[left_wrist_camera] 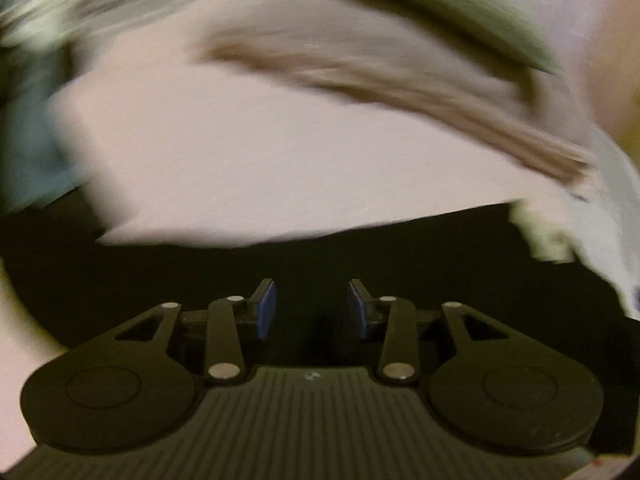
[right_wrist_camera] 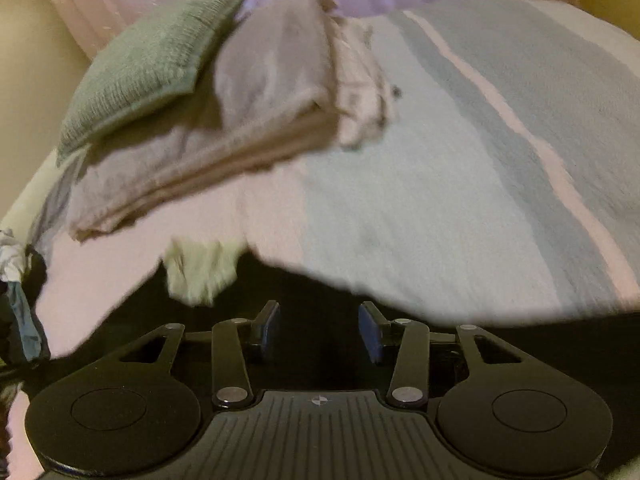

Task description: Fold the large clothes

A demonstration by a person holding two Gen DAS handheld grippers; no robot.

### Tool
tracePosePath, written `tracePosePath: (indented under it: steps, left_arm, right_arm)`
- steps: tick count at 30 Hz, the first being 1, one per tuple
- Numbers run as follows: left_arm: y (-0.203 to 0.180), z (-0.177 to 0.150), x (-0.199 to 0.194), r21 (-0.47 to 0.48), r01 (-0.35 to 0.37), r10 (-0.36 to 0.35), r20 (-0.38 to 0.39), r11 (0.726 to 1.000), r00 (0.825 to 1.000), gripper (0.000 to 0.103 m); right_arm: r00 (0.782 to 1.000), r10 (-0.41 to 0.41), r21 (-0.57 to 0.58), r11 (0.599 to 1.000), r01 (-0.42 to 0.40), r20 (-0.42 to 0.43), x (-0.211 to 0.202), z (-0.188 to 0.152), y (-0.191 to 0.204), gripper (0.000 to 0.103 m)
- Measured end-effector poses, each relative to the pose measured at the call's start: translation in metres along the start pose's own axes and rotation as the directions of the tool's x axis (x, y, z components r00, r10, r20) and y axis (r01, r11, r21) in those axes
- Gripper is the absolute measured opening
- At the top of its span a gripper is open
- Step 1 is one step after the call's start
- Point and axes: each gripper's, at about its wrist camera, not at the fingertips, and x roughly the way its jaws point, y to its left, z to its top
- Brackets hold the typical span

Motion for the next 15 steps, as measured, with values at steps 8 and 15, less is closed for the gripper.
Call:
tracePosePath:
  steps: [8, 15]
  left_arm:
    - [0.201, 0.002, 0.002, -0.452, -0.276, 0.297, -0.026, 0.848, 0.955, 0.049]
    - [0.236, 0.002, 0.037, -0.641, -0.17, 0.251, 0.037, 0.748, 0.967, 0.01]
  right_arm:
    - [0.991, -0.123, 0.132, 0.983, 0.129, -0.058, -0.045, -0.058, -0.007, 0.041]
    - [0.971, -0.231, 0.172, 0.956, 0.238, -0.062, -0.057, -0.082, 0.01, 0.041]
